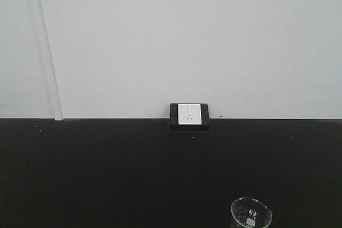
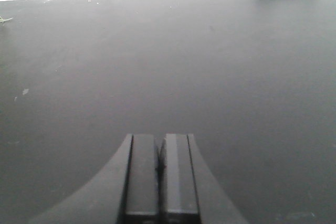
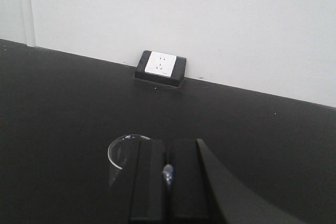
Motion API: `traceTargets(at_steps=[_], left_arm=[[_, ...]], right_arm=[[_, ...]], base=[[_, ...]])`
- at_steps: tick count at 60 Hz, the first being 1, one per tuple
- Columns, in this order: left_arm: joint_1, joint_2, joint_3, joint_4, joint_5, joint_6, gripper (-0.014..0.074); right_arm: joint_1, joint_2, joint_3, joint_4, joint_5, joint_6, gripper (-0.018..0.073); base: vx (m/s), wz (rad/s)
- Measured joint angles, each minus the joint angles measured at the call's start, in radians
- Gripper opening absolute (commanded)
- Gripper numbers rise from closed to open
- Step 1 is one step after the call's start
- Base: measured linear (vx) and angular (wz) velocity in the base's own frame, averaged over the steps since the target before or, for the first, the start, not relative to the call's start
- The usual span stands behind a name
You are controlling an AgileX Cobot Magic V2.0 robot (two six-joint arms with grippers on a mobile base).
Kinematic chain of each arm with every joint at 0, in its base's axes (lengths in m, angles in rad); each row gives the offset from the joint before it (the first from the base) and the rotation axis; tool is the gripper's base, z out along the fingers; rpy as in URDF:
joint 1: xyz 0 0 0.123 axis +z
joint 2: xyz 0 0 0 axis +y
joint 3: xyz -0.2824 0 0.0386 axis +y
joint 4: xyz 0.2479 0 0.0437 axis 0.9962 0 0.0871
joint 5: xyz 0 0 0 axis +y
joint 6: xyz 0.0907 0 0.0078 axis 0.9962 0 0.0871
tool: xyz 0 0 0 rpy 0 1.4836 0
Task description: Grab transparent chemical and place on left bench
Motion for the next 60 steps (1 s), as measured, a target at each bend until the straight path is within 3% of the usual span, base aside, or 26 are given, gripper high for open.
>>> traceTargets(at_steps=[36,60], left_arm=[[0.000,0.000,0.000,0.000,0.000,0.000,-0.0003],[0.000,0.000,0.000,0.000,0.000,0.000,-0.0003]], right_arm=[[0.000,0.000,0.000,0.001,-0.004,0.000,-0.0001],[0.000,0.000,0.000,0.001,-0.004,0.000,0.0000]], base=[[-0.01,0.00],[-0.20,-0.01]])
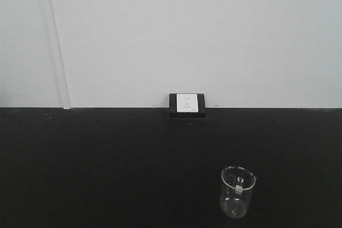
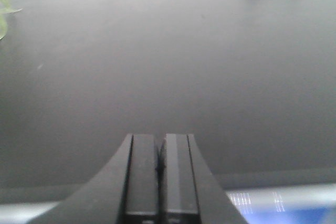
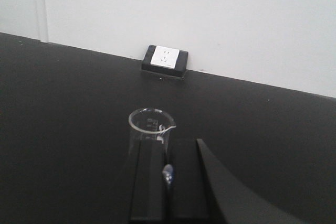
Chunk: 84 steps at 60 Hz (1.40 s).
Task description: Grab transparent chemical and place on left bench
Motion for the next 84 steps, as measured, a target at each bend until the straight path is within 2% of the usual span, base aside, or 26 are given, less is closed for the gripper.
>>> traceTargets(at_steps=[52,84], left_arm=[[0.000,0.000,0.000,0.000,0.000,0.000,-0.0003],[0.000,0.000,0.000,0.000,0.000,0.000,-0.0003]], right_arm=[[0.000,0.000,0.000,0.002,0.000,0.000,0.0000],[0.000,0.000,0.000,0.003,0.000,0.000,0.0000]], base=[[-0.35,0.08],[-0.37,0.51]])
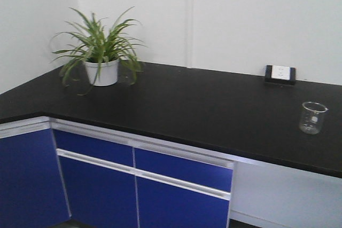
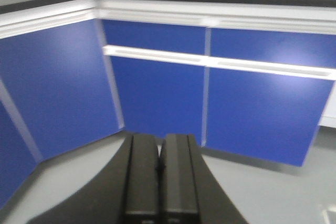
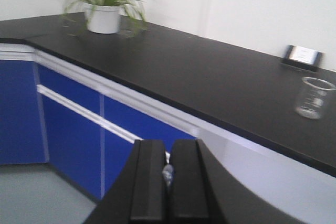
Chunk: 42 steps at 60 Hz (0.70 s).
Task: Grab transparent chemical and place on left bench
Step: 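Hold the pipette in the right gripper while driving to the bench with bins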
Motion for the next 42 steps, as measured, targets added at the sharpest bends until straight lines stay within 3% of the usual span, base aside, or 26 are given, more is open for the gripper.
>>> traceTargets(at_steps=[42], left_arm=[[0.000,0.000,0.000,0.000,0.000,0.000,-0.0003]], right_arm=[[0.000,-0.009,0.001,0.001,0.008,0.000,0.0000]], base=[[-0.25,0.54]])
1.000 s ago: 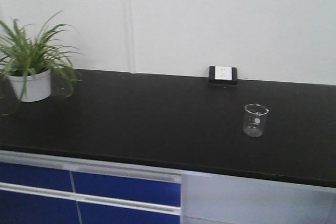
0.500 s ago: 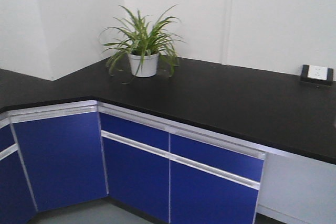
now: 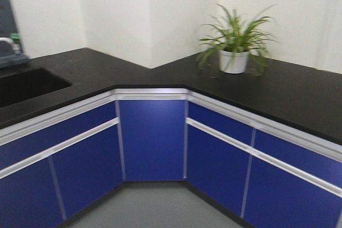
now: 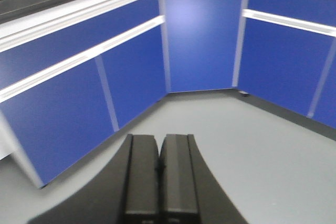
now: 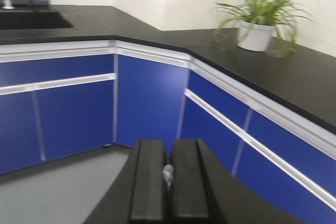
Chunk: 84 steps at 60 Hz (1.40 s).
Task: Grab transparent chemical and place on left bench
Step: 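Hold the pipette in the right gripper while driving to the bench with bins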
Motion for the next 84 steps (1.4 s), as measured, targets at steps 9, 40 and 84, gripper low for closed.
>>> traceTargets(at_steps=[9,40,84], left_arm=[[0.000,0.000,0.000,0.000,0.000,0.000,-0.0003],[0.000,0.000,0.000,0.000,0.000,0.000,-0.0003],[0.000,0.000,0.000,0.000,0.000,0.000,-0.0003]], right_arm=[[0.000,0.000,0.000,0.000,0.000,0.000,0.0000],[0.000,0.000,0.000,0.000,0.000,0.000,0.0000],[0.000,0.000,0.000,0.000,0.000,0.000,0.0000]], base=[[-0.14,0.59],[-0.08,0.81],[0.17,0.59]])
